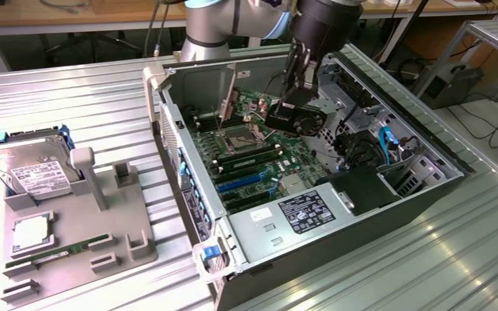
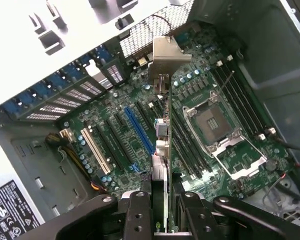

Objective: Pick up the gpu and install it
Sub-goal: 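Insert the gpu into the slot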

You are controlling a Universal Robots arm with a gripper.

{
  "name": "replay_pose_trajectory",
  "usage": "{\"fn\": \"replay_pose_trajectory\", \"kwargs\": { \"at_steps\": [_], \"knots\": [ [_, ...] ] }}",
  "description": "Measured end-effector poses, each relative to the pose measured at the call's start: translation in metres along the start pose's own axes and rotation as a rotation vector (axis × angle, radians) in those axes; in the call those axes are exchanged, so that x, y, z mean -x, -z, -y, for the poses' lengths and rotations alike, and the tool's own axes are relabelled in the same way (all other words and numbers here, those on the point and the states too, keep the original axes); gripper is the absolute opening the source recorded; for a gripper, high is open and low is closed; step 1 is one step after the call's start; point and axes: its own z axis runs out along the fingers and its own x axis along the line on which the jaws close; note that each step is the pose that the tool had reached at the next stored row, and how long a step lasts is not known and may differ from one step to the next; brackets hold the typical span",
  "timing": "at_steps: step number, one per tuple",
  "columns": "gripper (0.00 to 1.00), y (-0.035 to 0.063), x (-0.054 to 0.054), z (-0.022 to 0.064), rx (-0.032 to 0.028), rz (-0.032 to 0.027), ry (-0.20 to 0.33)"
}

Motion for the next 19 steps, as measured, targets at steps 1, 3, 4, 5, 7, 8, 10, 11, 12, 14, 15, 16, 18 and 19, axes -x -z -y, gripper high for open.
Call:
{"fn": "replay_pose_trajectory", "kwargs": {
  "at_steps": [1,3,4,5,7,8,10,11,12,14,15,16,18,19],
  "knots": [
    [0.26,-0.0006,0.000,0.0001,-0.0001,-0.0023,0.024],
    [0.26,-0.0020,0.000,0.0002,-0.0005,-0.0067,0.071],
    [0.26,-0.0025,0.000,0.0002,-0.0005,-0.0080,0.087],
    [0.26,-0.0030,0.000,0.0003,-0.0006,-0.0098,0.105],
    [0.26,-0.0045,0.000,0.0004,-0.0010,-0.0142,0.153],
    [0.26,-0.0056,0.000,0.0006,-0.0012,-0.0173,0.187],
    [0.26,-0.0072,0.000,0.0007,-0.0014,-0.0219,0.237],
    [0.26,-0.0079,0.000,0.0008,-0.0015,-0.0236,0.258],
    [0.26,-0.0087,0.000,0.0008,-0.0016,-0.0257,0.282],
    [0.26,-0.0102,0.000,0.0010,-0.0017,-0.0294,0.326],
    [0.26,-0.0108,0.000,0.0010,-0.0018,-0.0310,0.345],
    [0.26,-0.0114,0.000,0.0011,-0.0020,-0.0329,0.365],
    [0.26,-0.0131,0.000,0.0012,-0.0021,-0.0363,0.410],
    [0.26,-0.0139,0.000,0.0013,-0.0021,-0.0376,0.427]
  ]
}}
